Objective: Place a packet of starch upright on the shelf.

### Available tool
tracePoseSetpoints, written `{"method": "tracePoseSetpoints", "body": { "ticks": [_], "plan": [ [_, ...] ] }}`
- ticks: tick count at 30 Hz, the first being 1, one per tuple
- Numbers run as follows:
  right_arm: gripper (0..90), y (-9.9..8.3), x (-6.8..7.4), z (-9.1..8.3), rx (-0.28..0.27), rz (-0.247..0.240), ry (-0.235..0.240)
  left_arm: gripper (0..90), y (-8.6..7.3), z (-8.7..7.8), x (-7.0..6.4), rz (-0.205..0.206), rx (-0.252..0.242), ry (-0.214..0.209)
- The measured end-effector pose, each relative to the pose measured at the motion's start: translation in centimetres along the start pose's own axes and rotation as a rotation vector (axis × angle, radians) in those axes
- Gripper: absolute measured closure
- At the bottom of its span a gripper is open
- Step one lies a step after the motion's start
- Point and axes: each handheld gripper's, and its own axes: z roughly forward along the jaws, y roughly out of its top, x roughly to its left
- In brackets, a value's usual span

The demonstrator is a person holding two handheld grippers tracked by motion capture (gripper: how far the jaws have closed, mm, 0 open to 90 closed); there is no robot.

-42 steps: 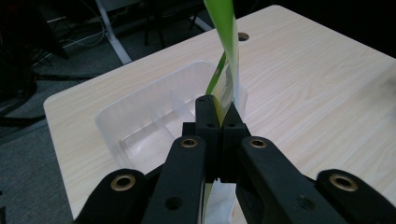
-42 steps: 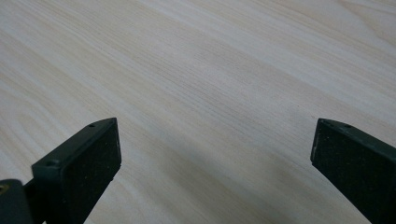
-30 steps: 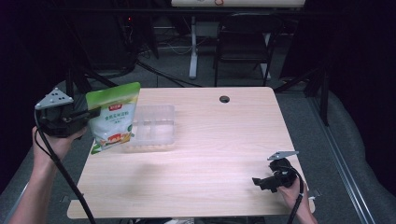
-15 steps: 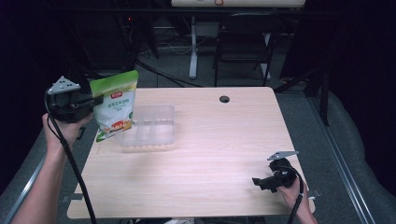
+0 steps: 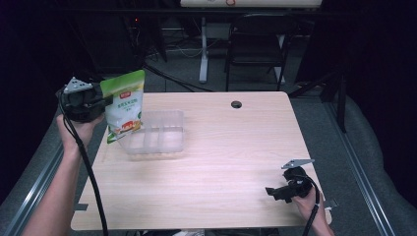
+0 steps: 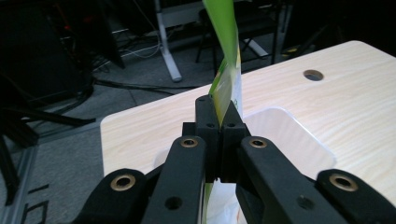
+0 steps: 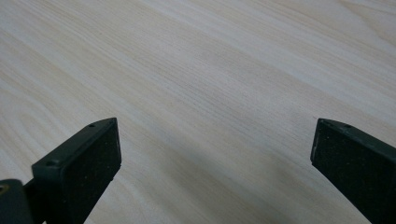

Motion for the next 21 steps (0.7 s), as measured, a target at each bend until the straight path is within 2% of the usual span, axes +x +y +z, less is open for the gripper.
{"method": "tracePoseSetpoints", "body": {
  "ticks": [9,14,17,21],
  "plan": [
    [1.2,0.0,0.0,0.0,0.001,0.000,-0.001,90.0,-0.4,1.3,0.3,-0.035,-0.010,0.021],
    [1.2,0.0,0.0,0.0,0.000,-0.001,-0.002,90.0,-0.4,1.8,0.3,-0.032,-0.007,0.036],
    [1.2,0.0,0.0,0.0,0.001,-0.001,-0.001,90.0,-0.6,2.0,0.3,-0.048,-0.024,0.041],
    [1.3,0.0,0.0,0.0,-0.002,-0.003,-0.002,90.0,-1.0,2.5,0.5,-0.066,-0.022,0.050]
  ]
}}
